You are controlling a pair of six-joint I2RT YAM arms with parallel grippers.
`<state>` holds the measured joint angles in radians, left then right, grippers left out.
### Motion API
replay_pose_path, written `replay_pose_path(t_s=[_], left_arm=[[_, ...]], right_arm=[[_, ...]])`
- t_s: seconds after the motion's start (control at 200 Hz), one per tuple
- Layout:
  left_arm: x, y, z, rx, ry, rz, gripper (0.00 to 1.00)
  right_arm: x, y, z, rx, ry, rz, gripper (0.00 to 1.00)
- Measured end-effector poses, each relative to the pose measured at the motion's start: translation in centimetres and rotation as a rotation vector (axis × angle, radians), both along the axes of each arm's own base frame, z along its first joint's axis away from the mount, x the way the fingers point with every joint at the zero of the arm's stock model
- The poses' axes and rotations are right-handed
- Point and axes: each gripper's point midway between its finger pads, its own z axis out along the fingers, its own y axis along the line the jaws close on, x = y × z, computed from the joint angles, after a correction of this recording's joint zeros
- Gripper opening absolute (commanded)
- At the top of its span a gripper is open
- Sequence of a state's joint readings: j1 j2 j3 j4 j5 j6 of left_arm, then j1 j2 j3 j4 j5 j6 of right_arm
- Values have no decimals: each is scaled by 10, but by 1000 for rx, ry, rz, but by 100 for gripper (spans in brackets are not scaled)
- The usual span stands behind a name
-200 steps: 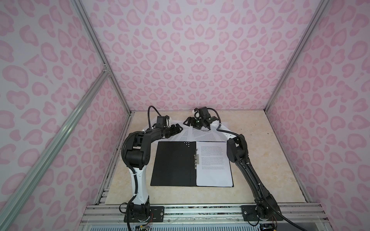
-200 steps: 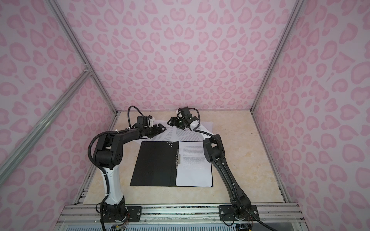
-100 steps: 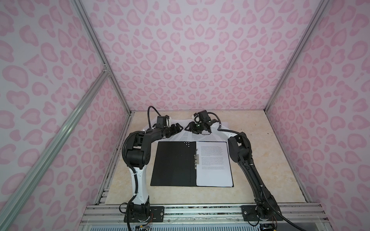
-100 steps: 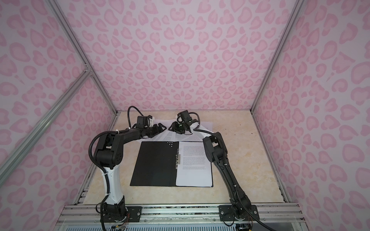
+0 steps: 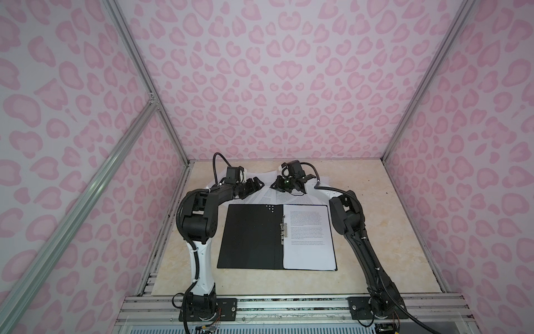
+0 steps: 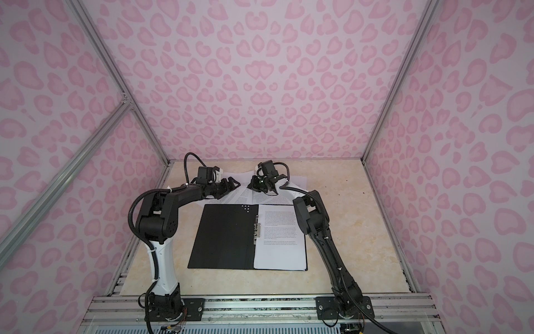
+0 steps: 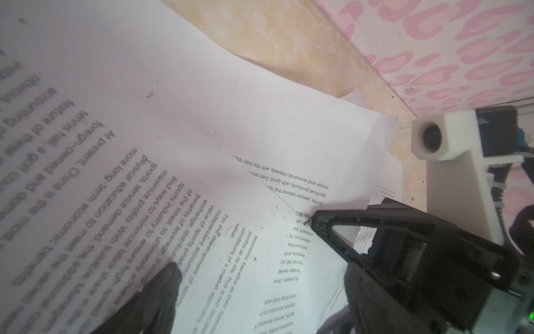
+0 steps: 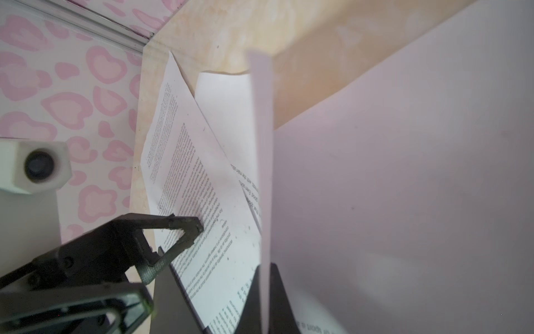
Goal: Put the files into the folder
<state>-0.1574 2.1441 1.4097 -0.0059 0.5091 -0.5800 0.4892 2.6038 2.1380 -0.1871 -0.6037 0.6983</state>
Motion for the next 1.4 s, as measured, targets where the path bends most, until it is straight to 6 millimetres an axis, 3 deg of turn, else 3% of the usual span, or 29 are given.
replay_pose_path(t_s=[0.08, 0.235, 0.36, 0.5, 0.58, 0.76, 0.925, 1.035, 1.195, 1.305, 1.4], left_arm=[[-1, -3, 4, -15, 13, -10, 91], [-2, -7, 30, -51, -3, -18, 91], [-8, -6, 80, -78, -76, -9, 91], [-27, -2, 164, -101, -239, -7, 91], [-41, 2, 185, -104, -292, 4, 91], [-78, 11, 178, -95, -256, 43, 92], [-126, -1, 176, -134, -236, 63, 97], [-164, -23, 151, -210, -149, 84, 98], [-217, -77, 133, -328, -57, 40, 98], [-234, -95, 124, -388, -11, 73, 98], [-236, -106, 122, -443, 10, 114, 98]], right_arm=[[2, -2, 13, 16, -15, -10, 0], [19, -16, 71, 78, -118, -47, 0], [30, -28, 106, 108, -177, -70, 0], [30, -40, 137, 111, -218, -79, 0], [25, -49, 154, 99, -244, -91, 0], [12, -84, 172, 39, -265, -178, 0], [-13, -121, 162, 3, -216, -322, 0], [-33, -135, 155, 25, -186, -419, 0], [-63, -148, 134, 68, -117, -552, 0], [-79, -152, 138, 107, -111, -614, 0], [-91, -157, 147, 142, -126, -663, 0]])
